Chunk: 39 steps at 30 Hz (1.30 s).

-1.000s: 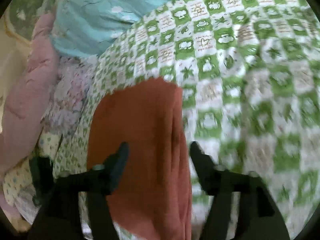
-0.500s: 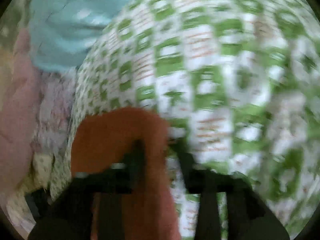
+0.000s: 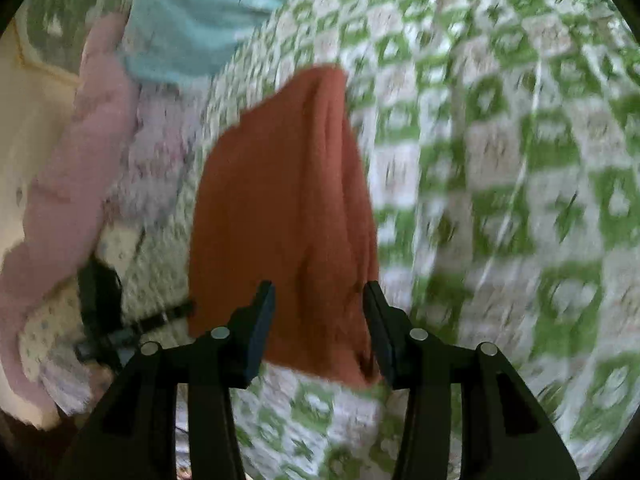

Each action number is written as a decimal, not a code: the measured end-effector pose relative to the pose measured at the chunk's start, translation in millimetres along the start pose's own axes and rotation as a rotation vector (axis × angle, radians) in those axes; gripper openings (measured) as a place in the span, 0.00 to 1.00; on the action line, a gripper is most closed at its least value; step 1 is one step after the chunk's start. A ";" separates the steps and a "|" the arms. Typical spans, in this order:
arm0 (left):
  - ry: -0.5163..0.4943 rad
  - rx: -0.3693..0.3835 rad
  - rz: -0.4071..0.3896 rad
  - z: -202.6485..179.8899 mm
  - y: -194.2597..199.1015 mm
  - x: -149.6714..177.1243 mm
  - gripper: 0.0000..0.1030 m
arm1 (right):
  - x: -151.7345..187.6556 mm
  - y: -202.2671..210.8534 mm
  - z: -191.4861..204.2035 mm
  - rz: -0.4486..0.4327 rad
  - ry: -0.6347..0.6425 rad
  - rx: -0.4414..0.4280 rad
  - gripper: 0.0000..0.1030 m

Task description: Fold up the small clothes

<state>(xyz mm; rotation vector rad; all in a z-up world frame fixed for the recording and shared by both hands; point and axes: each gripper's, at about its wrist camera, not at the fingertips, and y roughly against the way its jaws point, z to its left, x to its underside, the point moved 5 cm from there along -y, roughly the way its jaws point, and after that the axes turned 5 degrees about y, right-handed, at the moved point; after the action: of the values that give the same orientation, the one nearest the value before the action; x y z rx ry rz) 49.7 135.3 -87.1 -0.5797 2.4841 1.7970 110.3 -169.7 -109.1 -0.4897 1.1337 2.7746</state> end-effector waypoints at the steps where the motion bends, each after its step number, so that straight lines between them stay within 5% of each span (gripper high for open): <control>1: -0.015 -0.028 0.008 -0.4 -2.4 1.4 0.71 | 4.7 -5.0 1.1 0.023 0.008 0.014 0.05; 6: -0.044 -0.088 0.031 2.2 -17.6 10.5 0.70 | 11.7 -8.2 -11.3 0.034 0.057 0.158 0.04; 11: -0.053 -0.096 0.016 -0.5 -13.5 13.6 0.68 | 19.5 -17.8 -26.9 0.049 -0.031 0.172 0.07; 14: -0.039 -0.055 0.005 -1.3 -1.0 13.4 0.60 | 15.0 -6.4 -20.9 0.036 -0.041 0.183 0.16; 21: -0.095 0.167 -0.133 -30.9 48.1 -11.4 0.58 | -9.6 41.2 8.4 -0.150 0.039 0.174 0.17; 23: -0.135 0.202 -0.151 -46.8 46.0 -21.6 0.58 | -25.2 25.8 19.0 -0.132 0.060 0.144 0.17; 27: -0.155 0.146 -0.090 -57.3 4.9 -36.5 0.58 | -47.6 -10.7 23.3 -0.091 0.080 0.131 0.17; 30: -0.147 0.091 -0.049 -45.6 -24.5 -41.6 0.46 | -50.9 -39.3 1.2 -0.012 0.034 0.236 0.13; 39: -0.121 0.109 -0.074 -32.9 18.3 -26.6 0.54 | -34.9 -5.9 15.1 -0.083 -0.014 0.127 0.17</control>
<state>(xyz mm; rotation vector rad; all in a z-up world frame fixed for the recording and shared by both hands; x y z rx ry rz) 75.3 117.4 -53.2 -0.5330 2.4282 1.6086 140.7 -154.1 -91.2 -0.4907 1.2476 2.6119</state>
